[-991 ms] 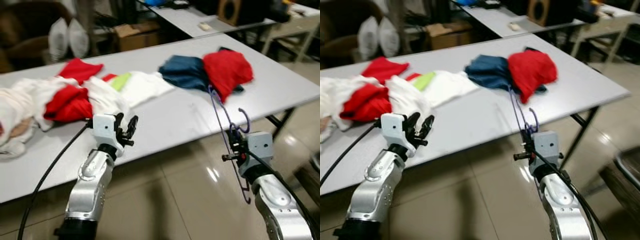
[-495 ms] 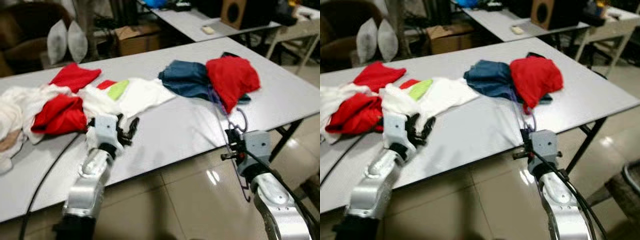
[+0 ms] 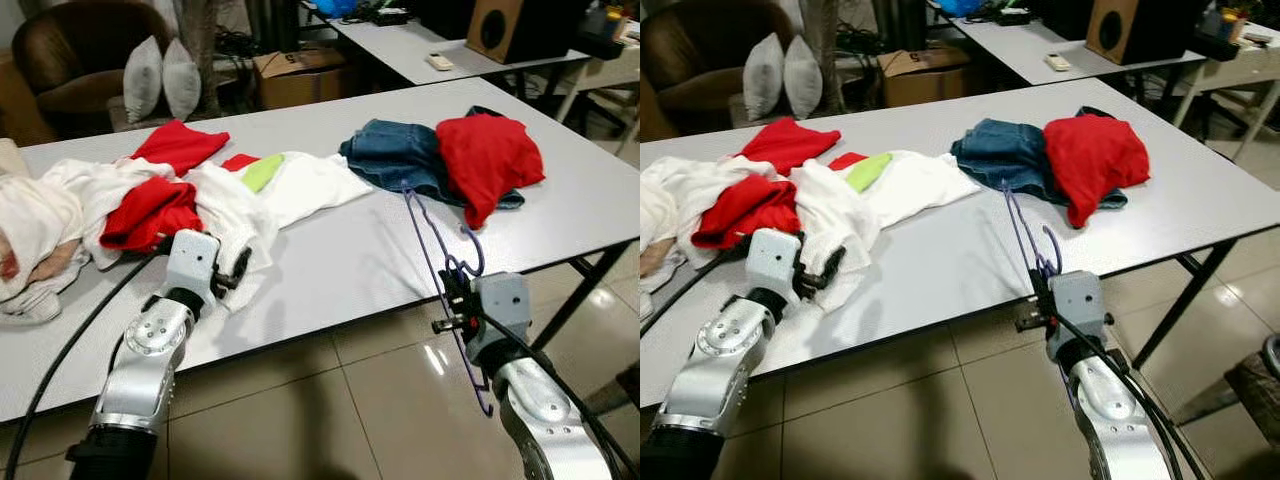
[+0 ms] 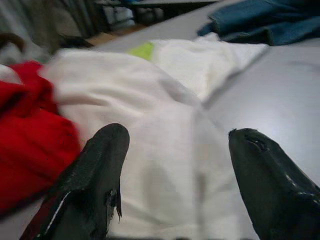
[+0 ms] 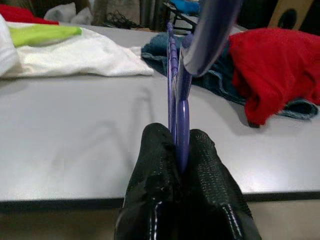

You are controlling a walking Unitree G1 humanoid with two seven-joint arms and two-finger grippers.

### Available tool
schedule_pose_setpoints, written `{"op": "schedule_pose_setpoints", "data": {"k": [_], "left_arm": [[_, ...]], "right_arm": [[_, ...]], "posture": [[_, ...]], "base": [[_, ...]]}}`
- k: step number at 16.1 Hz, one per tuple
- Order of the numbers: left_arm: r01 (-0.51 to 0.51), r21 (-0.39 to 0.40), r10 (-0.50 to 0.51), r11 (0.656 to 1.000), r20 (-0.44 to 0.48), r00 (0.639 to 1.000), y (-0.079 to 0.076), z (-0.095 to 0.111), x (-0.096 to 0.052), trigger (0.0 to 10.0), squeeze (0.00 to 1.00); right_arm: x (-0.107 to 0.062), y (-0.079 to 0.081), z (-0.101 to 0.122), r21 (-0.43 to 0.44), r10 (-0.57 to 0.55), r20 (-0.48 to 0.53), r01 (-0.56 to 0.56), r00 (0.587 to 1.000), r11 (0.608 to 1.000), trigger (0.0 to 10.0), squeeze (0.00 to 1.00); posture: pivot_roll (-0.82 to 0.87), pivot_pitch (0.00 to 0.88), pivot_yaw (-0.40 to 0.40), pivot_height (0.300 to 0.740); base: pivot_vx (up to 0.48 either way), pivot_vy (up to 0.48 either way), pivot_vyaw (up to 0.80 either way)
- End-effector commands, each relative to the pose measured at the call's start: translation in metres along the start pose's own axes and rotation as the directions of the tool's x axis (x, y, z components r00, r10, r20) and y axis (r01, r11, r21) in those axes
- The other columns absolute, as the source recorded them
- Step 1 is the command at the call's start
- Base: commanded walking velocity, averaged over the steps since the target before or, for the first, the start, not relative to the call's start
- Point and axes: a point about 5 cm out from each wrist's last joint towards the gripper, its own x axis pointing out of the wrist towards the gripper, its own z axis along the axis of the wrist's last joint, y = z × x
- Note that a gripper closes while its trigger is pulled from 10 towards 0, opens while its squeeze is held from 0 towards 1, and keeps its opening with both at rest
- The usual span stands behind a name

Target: Hang hanger

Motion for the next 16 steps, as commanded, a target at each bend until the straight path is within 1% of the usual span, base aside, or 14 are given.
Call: {"op": "schedule_pose_setpoints", "data": {"k": [1, 2, 3, 4, 5, 6, 8, 10, 13, 16], "left_arm": [[0.029, -0.037, -0.031, 0.999, -0.034, 0.999, -0.003, -0.007, 0.000, 10.0, 0.00], [-0.004, 0.017, 0.005, 1.000, -0.059, 0.998, 0.001, -0.011, 0.002, 8.1, 0.00], [-0.057, 0.064, 0.061, 0.996, -0.068, 0.996, 0.007, -0.012, 0.004, 4.8, 0.00], [-0.107, 0.080, 0.112, 0.991, -0.064, 0.992, 0.013, -0.010, 0.005, 3.6, 0.00], [-0.130, 0.108, 0.137, 0.986, -0.063, 0.989, 0.018, -0.009, 0.005, 0.0, 0.00], [-0.131, 0.150, 0.142, 0.980, -0.063, 0.988, 0.020, -0.008, 0.005, 0.0, 0.00], [-0.113, 0.161, 0.127, 0.980, -0.082, 0.988, 0.020, -0.011, 0.004, 0.0, 0.00], [-0.111, 0.139, 0.120, 0.984, -0.056, 0.991, 0.017, -0.008, 0.005, 0.0, 0.00], [-0.101, 0.129, 0.108, 0.987, -0.053, 0.993, 0.014, -0.008, 0.006, 0.0, 0.00], [-0.078, 0.087, 0.082, 0.993, -0.037, 0.996, 0.010, -0.006, 0.008, 0.0, 0.00]], "right_arm": [[-0.002, 0.000, 0.004, -0.014, 0.006, 0.010, -0.005, 1.000, 1.000, 10.0, 0.00], [-0.002, 0.001, 0.004, -0.017, 0.009, 0.006, -0.009, 1.000, 1.000, 10.0, 0.00], [-0.002, 0.001, 0.004, -0.017, 0.010, 0.007, -0.010, 1.000, 1.000, 10.0, 0.00], [-0.002, 0.002, 0.005, -0.015, 0.010, 0.007, -0.010, 1.000, 1.000, 10.0, 0.00], [-0.001, 0.003, 0.005, -0.013, 0.011, 0.007, -0.011, 1.000, 1.000, 10.0, 0.00], [-0.001, 0.004, 0.004, -0.011, 0.014, 0.005, -0.014, 1.000, 1.000, 10.0, 0.00], [0.001, 0.009, 0.004, -0.007, 0.030, 0.004, -0.030, 1.000, 1.000, 10.0, 0.00], [0.004, 0.009, 0.004, -0.005, 0.030, 0.006, -0.030, 1.000, 1.000, 10.0, 0.00], [0.005, 0.009, 0.004, -0.010, 0.031, 0.008, -0.031, 0.999, 0.999, 10.0, 0.00], [0.005, 0.008, 0.004, -0.012, 0.028, 0.005, -0.028, 1.000, 1.000, 10.0, 0.00]], "posture": [[-0.24, 0.000, 0.060, 0.740], [-0.25, 0.000, 0.061, 0.740], [-0.25, 0.000, 0.060, 0.740], [-0.24, 0.000, 0.058, 0.740], [-0.24, 0.000, 0.054, 0.740], [-0.24, 0.000, 0.053, 0.740], [-0.23, 0.000, 0.052, 0.740], [-0.23, 0.000, 0.049, 0.740], [-0.23, 0.000, 0.050, 0.740], [-0.23, 0.000, 0.050, 0.740]], "base": [[0.000, 0.000, 0.00], [0.000, 0.000, 0.00], [0.000, 0.000, 0.00], [0.000, 0.000, 0.00], [0.000, 0.000, 0.00], [0.000, 0.000, 0.00], [0.000, 0.000, 0.00], [0.000, 0.000, 0.00], [0.000, 0.000, 0.00], [0.000, 0.000, 0.00]]}}
